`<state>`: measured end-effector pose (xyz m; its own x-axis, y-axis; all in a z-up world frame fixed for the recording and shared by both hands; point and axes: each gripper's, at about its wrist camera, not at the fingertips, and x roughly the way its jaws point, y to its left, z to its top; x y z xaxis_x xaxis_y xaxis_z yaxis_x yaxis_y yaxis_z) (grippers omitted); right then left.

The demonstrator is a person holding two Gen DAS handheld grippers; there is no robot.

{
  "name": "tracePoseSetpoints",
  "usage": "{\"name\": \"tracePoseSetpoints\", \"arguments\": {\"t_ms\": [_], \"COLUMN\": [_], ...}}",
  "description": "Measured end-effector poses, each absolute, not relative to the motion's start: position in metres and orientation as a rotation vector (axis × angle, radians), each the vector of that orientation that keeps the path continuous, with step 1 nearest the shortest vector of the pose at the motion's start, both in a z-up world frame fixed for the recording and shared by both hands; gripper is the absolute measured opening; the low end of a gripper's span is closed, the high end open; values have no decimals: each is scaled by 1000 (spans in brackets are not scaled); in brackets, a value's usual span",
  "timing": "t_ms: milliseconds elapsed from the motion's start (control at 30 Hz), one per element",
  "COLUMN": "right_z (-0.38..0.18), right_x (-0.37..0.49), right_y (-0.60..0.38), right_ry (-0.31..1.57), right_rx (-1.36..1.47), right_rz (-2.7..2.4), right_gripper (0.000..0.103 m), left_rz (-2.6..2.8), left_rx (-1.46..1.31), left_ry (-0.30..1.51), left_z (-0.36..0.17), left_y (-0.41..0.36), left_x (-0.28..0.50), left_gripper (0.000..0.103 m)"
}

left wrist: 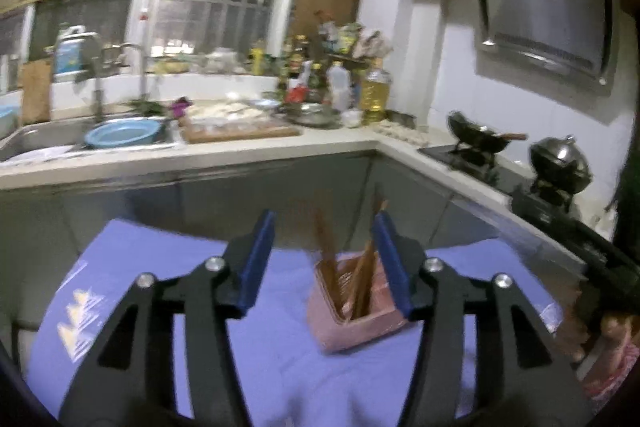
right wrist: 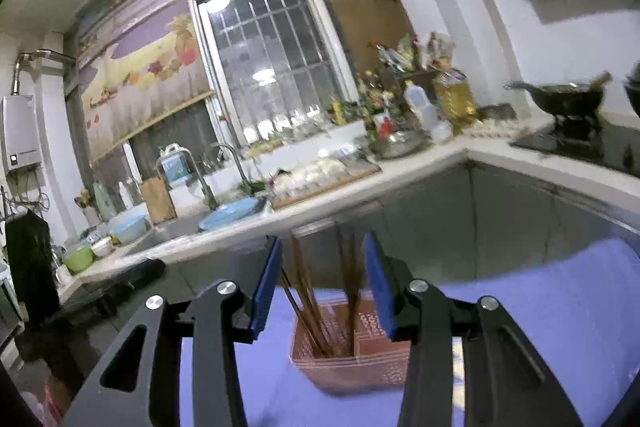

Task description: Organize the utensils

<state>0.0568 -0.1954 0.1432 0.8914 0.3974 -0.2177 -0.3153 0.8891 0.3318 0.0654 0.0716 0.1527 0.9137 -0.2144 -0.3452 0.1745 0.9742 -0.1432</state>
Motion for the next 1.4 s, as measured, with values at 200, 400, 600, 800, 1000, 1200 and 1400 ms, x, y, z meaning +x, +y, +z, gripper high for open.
{"name": "tracePoseSetpoints", "arguments": {"t_ms": [200,400,600,800,1000,1200,1400], "right_z": [61,0,5,15,20,18,20], "right_x": [14,-14,-37,-46,-45,-44,-45], "right_y": [-217,-216,-215,-209,-209,-214,-216], "right_ry": [494,674,644,609,599,601,591], "right_rx": [347,426,454,453,455,490,499], "right_rz": [388,352,344,374,379,379,378], "right_gripper": [46,46,46,46,47,47,49], "left_rz": [-58,15,38,35,14,11,19], "left_rx": [-76,5,43,67,82,92,93], "left_ry": [485,604,581,566,572,589,617], "left_z": [93,49,49,56,59,59,56], "left_y": [80,63,51,42,37,33,33], "left_x": [34,20,2,-7,-10,-10,-8], "left_gripper": [57,75,88,92,97,97,97]}}
